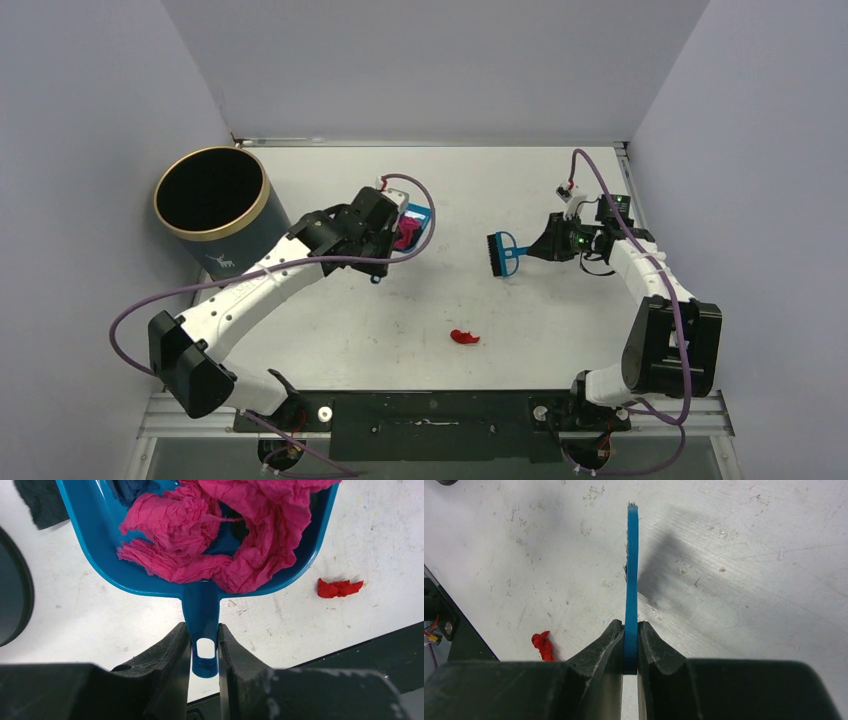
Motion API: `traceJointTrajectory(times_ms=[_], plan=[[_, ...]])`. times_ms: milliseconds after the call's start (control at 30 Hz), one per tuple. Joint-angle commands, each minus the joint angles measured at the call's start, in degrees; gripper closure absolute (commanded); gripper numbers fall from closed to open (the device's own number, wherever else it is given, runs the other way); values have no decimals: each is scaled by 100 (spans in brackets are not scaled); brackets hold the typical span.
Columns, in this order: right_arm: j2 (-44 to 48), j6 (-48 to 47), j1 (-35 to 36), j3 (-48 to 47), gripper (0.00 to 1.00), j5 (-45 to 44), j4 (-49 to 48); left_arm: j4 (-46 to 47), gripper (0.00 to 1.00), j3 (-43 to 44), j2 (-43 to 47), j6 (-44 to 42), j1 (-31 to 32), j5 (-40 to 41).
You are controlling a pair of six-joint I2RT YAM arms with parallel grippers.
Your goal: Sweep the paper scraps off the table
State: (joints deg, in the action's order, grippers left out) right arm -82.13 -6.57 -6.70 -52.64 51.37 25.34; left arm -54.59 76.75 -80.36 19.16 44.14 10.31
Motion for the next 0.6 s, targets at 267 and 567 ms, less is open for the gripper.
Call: traceJointTrajectory(times_ms=[267, 567], plan=[[-30, -283, -33, -31, 95, 236, -100, -832, 100, 1144, 609, -431, -1735, -861], [39, -455, -80, -13, 95, 235, 46, -820, 100, 1694, 519, -194, -2779, -1987]])
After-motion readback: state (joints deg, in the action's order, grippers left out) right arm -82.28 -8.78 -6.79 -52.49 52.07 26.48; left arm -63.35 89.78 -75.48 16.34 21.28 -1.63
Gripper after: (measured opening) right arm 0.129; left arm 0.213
